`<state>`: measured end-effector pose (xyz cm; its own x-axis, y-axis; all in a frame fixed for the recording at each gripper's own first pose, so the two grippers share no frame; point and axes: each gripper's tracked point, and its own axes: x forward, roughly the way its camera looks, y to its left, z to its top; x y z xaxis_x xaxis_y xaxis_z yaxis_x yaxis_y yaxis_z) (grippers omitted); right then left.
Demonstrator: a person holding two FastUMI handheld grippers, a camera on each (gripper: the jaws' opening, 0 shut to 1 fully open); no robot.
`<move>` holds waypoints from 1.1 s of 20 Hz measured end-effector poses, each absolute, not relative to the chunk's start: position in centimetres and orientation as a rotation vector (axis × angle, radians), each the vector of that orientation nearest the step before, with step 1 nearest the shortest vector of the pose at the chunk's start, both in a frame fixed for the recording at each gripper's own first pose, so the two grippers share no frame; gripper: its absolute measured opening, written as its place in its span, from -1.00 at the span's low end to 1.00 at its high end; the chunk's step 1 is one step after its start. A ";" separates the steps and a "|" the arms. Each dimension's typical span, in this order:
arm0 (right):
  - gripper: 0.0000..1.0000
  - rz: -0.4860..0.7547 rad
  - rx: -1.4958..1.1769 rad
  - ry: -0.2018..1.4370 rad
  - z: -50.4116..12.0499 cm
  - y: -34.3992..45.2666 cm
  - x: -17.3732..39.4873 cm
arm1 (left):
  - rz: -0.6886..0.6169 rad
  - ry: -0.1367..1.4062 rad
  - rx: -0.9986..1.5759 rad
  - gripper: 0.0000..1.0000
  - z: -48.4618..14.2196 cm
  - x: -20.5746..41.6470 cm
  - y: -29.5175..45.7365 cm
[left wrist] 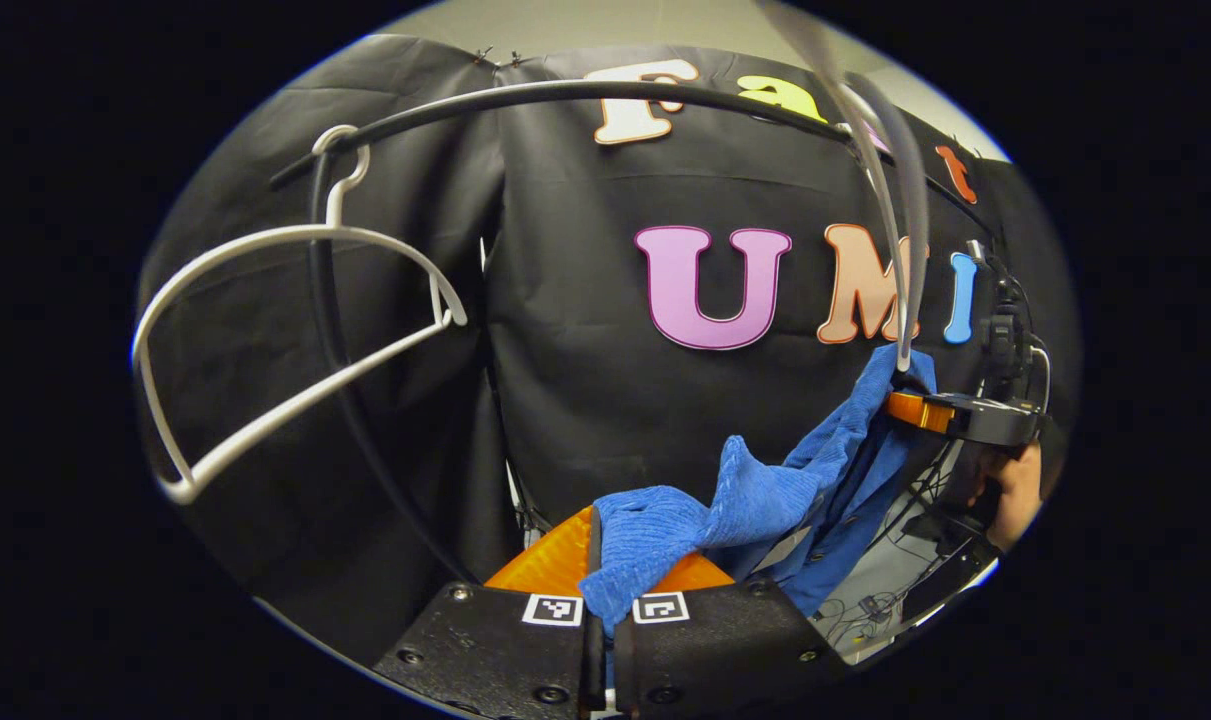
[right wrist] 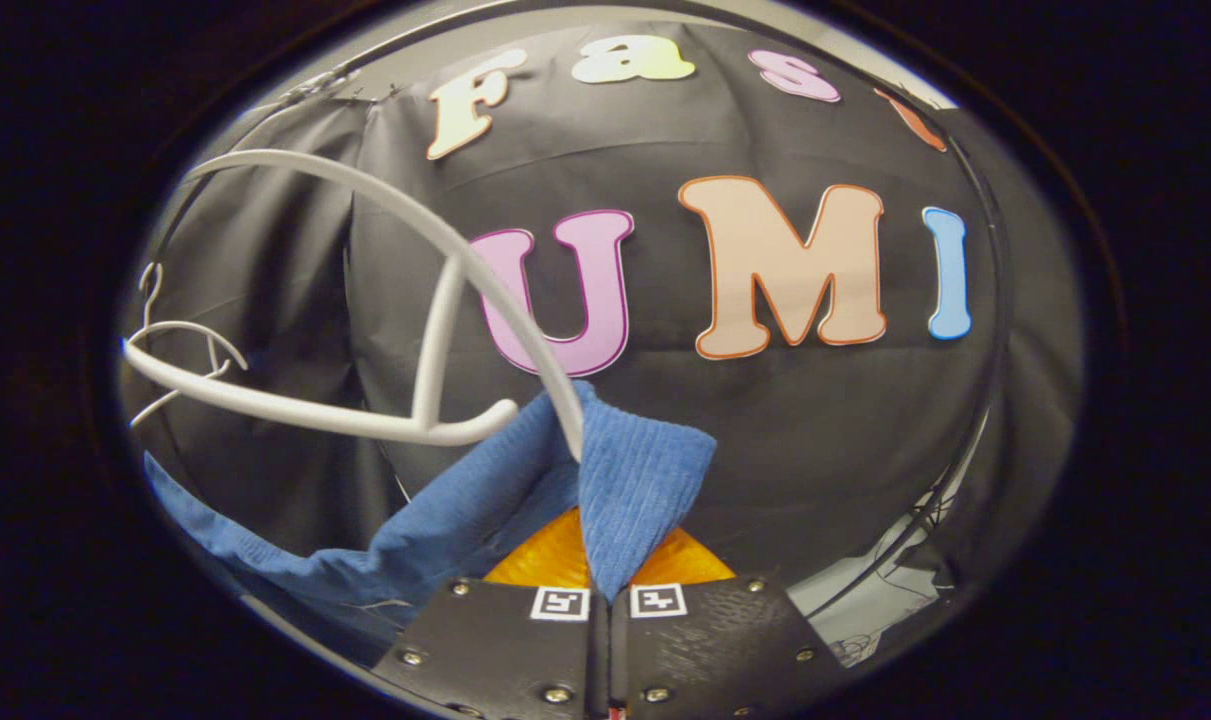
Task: Grasp the clothes on the hanger with both hands and then place them into the laundry hamper below.
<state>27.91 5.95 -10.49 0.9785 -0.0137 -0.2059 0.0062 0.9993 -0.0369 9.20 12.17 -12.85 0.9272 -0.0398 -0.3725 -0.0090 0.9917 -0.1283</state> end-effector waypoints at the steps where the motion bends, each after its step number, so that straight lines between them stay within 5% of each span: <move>1: -0.98 -0.001 -0.029 0.217 -10.7 6.2 27.2 | -0.025 0.385 -0.130 -0.94 -13.2 8.8 11.6; 10: -0.98 0.011 0.052 0.406 -18.6 6.4 20.3 | -0.081 0.412 -0.142 -0.92 -14.8 5.1 8.3; 22: -0.98 0.041 0.100 0.311 -12.3 8.3 12.2 | -0.098 0.330 -0.140 -0.91 -11.8 2.3 5.1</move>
<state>12.21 8.25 -12.32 0.9511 0.0554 -0.3038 -0.0244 0.9942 0.1049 2.25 5.05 -11.79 0.9415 -0.1181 -0.3157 0.0725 0.9856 -0.1527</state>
